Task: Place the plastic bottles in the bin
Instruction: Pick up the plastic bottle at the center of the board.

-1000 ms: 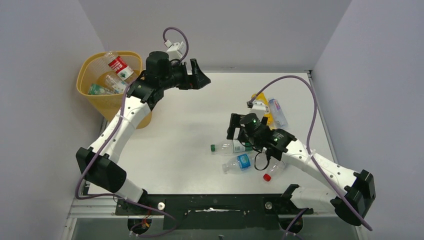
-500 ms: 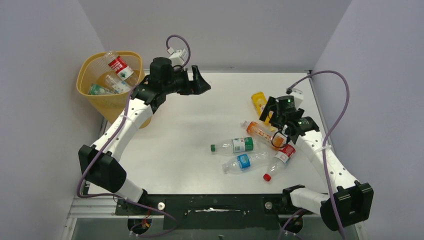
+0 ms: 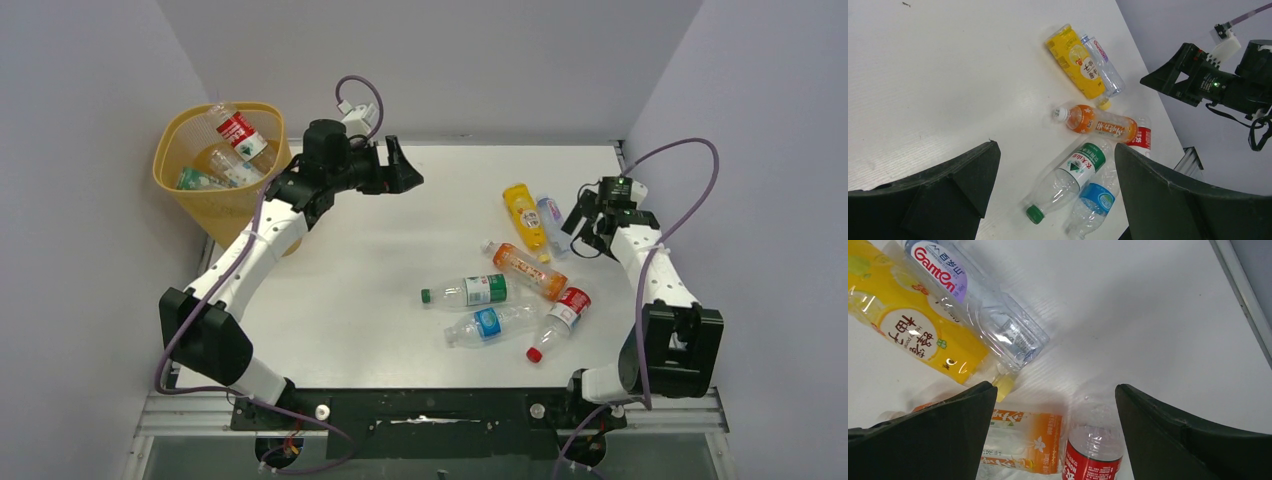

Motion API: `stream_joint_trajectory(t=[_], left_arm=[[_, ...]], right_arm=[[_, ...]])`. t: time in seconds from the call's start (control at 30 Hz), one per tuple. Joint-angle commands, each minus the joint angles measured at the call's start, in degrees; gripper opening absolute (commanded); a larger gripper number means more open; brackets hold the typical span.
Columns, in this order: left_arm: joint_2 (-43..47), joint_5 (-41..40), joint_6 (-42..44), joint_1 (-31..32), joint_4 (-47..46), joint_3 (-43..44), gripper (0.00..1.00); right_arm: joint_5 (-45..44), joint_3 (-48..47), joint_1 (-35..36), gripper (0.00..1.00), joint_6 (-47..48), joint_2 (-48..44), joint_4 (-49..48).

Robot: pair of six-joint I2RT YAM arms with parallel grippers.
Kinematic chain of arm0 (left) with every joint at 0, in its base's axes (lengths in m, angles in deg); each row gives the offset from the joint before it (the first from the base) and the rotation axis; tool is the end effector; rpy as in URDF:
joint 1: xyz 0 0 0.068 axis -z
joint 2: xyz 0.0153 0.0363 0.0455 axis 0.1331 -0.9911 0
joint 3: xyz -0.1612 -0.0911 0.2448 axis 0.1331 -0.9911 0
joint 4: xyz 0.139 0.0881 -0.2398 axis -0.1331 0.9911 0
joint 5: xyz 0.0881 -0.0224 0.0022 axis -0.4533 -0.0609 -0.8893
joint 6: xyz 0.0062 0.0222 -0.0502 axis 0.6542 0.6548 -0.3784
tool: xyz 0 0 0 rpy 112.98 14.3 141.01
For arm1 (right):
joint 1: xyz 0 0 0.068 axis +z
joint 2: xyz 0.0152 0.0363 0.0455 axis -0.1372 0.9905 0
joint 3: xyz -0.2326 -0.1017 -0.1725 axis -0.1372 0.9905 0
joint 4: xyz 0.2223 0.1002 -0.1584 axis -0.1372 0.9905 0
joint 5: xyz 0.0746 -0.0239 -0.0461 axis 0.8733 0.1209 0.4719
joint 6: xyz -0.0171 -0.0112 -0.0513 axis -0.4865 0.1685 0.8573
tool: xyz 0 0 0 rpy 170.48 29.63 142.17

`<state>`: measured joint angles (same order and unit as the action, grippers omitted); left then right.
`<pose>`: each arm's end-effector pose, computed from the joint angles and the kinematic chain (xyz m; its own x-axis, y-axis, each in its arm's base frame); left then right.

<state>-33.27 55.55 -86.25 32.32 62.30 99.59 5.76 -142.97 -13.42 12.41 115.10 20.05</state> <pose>0.3491 -0.1754 0.4102 -0.6403 -0.1846 -0.7457 0.4454 0.7016 -0.5562 0.3117 -0.0354 0.2873 -0.6351 0.5194 -0.5718 0.5253 0.8331 0.1733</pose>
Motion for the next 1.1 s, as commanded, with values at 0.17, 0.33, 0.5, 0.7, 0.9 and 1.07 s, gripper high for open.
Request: stream_joint_trajectory(t=[0.17,0.33,0.5,0.7,0.9,1.07], left_arm=[[0.49,1.23,0.56,0.21,-4.04,0.04,0.86],[0.49,1.16,0.63,0.21,-3.92,-0.09,0.86],[0.49,1.10,0.64,0.21,-3.80,-0.07,0.86],[0.34,0.87,0.49,0.21,-3.51,0.24,0.86],[0.06,0.85,0.35,0.21,-3.31,0.56,0.86],[-0.04,0.87,0.26,0.31,-2.91,0.95,0.86]], right_arm=[[5.82,-1.74,-0.36,0.92,4.00,5.53,-5.89],[7.79,-2.16,-0.35,0.93,4.85,9.38,-7.84],[7.62,-2.51,-0.36,0.92,5.29,12.57,-8.98],[7.43,-2.52,0.00,0.92,5.71,14.44,-10.43],[7.60,-3.42,0.17,0.90,6.45,16.92,-11.34],[8.27,-4.23,0.17,0.86,6.41,18.73,-11.75]])
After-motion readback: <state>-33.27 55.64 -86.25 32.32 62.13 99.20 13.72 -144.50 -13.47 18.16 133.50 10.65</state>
